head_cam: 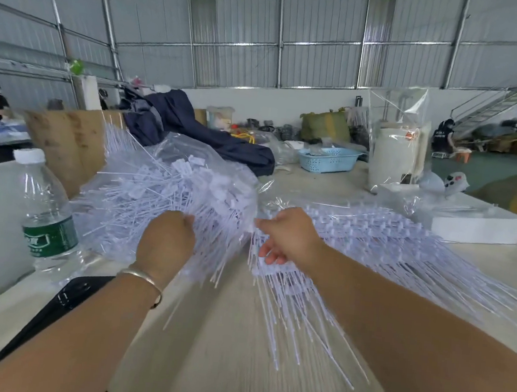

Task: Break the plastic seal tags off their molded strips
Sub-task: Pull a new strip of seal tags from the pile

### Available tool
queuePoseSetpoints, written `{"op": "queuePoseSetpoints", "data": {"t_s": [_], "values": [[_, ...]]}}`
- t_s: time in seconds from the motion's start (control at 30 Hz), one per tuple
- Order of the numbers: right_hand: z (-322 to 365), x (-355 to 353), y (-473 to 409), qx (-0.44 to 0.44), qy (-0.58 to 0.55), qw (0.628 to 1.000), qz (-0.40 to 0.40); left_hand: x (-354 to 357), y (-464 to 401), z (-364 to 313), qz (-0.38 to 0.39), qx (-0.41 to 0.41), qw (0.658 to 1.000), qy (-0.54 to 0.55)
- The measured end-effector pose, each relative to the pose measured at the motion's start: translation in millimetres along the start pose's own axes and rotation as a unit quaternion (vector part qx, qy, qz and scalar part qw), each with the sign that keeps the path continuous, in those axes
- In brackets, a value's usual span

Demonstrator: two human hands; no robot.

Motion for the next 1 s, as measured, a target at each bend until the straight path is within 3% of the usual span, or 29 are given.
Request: {"op": "queuePoseSetpoints", "data": {"t_s": [0.13, 0.23, 0.37, 0.5, 0.67, 0.87, 1.0], "values": [[-7.7, 28.0, -22.3, 0.064, 0.065, 0.996, -0.005, -10.6, -4.6, -11.9, -0.026, 0.058, 0.988, -0.140], [6.5, 29.1, -42.4, 0.028, 0.131, 0.990, -0.035, -4.8, -1.0, -23.5, -0.022, 0.112, 0.966, -0.231], [30.8, 22.3, -56.9, -0.024, 0.048, 0.995, -0.086, 24.4, 12.7, -37.8, 0.029, 0.162, 0.936, -0.312], [57.5, 15.3, -58.7, -0.082, 0.000, 0.989, -0.120, 22.9, -11.7, -47.0, 0.012, 0.127, 0.935, -0.330], [79.7, 18.2, -52.8, -0.167, 0.051, 0.980, -0.099, 37.3, -44.4, -57.0, 0.028, 0.092, 0.928, -0.360], [58.3, 42.6, -41.2, -0.165, 0.114, 0.979, -0.018, 60.2, -46.9, -52.4, 0.038, 0.084, 0.939, -0.332], [54.1, 32.5, -33.3, -0.158, 0.076, 0.984, 0.014, 49.9, -42.5, -51.6, 0.017, 0.107, 0.942, -0.318]]}}
Point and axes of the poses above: each hand's wrist, its own y-axis away from the middle knuckle, its own x-axis out of the palm, z = x × y, the point moved 9 cm from there along -y, towards the middle knuckle, and after that the axes turned 9 degrees about -x, right-handed, at the moved point
